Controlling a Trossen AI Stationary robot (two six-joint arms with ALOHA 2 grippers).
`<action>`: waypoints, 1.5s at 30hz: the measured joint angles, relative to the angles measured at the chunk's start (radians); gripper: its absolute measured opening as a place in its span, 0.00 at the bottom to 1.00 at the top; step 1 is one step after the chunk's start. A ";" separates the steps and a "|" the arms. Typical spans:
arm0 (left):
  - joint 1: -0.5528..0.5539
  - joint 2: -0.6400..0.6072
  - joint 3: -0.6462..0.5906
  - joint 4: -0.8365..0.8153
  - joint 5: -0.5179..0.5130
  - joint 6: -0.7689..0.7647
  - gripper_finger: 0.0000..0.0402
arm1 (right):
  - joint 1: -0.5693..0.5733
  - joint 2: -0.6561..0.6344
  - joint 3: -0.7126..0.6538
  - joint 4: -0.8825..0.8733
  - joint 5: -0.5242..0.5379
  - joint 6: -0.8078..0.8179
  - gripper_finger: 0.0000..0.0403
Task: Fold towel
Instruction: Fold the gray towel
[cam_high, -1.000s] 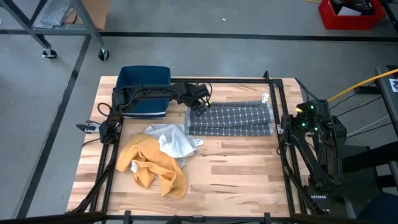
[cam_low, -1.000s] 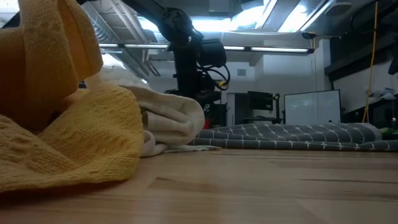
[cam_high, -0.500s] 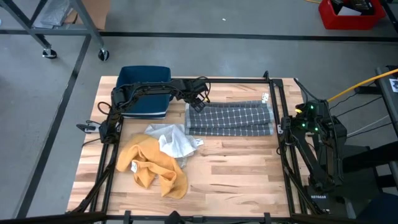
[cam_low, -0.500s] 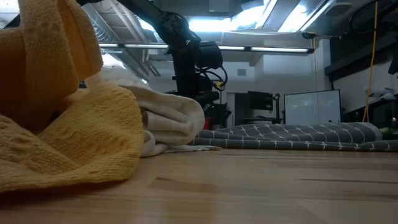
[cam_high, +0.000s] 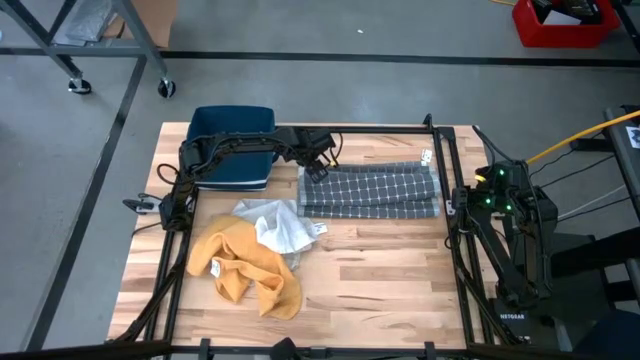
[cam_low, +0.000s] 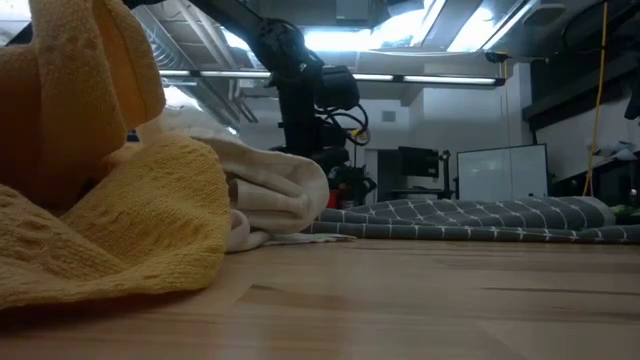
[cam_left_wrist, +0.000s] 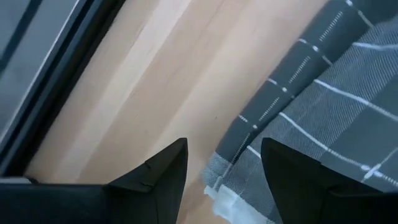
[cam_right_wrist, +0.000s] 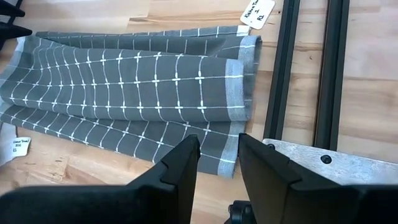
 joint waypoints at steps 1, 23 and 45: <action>0.000 0.000 0.000 0.000 0.000 0.025 0.49 | 0.000 0.000 0.000 -0.002 -0.004 -0.013 0.30; 0.003 0.000 0.000 0.243 0.000 0.430 0.49 | 0.000 0.000 0.014 0.087 -0.437 0.048 0.04; 0.058 0.000 0.000 0.362 0.281 0.523 0.38 | 0.000 0.103 0.014 1.007 -0.601 0.571 0.05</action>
